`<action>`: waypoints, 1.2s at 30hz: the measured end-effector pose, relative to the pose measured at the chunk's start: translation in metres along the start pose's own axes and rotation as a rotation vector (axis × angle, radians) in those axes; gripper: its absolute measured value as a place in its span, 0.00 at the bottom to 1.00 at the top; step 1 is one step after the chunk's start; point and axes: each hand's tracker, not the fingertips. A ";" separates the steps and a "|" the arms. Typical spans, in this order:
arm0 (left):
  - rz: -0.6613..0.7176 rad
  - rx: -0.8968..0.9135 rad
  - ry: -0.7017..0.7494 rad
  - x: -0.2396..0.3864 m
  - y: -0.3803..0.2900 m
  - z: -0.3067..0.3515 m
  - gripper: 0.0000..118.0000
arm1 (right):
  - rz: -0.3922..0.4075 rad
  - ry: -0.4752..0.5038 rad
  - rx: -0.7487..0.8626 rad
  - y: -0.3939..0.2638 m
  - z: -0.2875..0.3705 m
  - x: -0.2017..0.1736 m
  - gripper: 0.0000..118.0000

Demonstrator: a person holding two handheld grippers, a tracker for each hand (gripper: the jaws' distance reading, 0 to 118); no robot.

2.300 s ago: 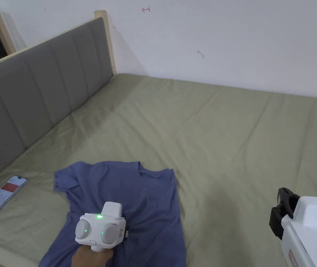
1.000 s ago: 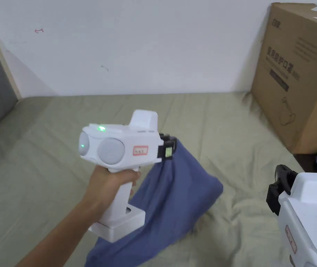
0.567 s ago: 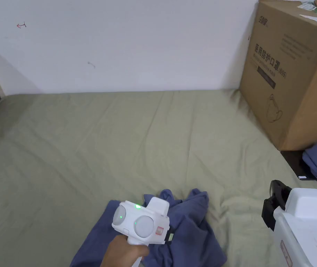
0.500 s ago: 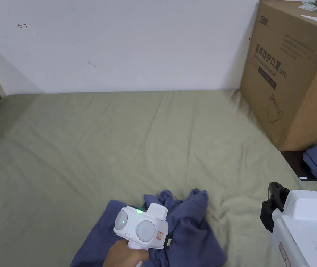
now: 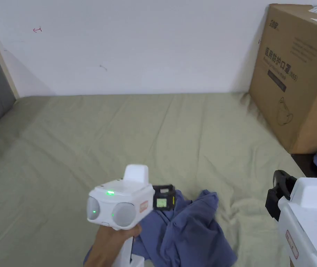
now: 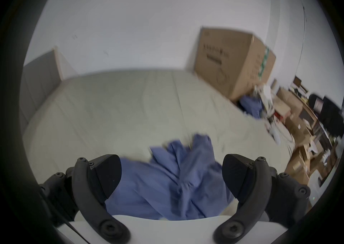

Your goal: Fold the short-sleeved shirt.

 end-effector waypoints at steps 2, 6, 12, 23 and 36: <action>-0.007 0.098 0.046 -0.011 0.013 0.023 0.95 | 0.000 0.009 0.018 0.006 0.001 -0.003 0.00; -0.025 0.239 0.138 -0.032 0.025 0.055 0.95 | 0.007 0.022 0.052 0.015 0.003 -0.011 0.00; -0.074 0.393 0.282 -0.059 0.018 0.081 0.74 | 0.008 0.046 0.086 0.025 0.004 -0.022 0.00; -0.035 0.390 0.287 -0.078 0.005 0.086 0.00 | 0.012 0.082 0.113 0.031 0.006 -0.038 0.00; 0.173 -0.160 0.240 -0.107 -0.085 0.025 0.00 | 0.020 0.087 0.065 0.014 0.001 -0.036 0.00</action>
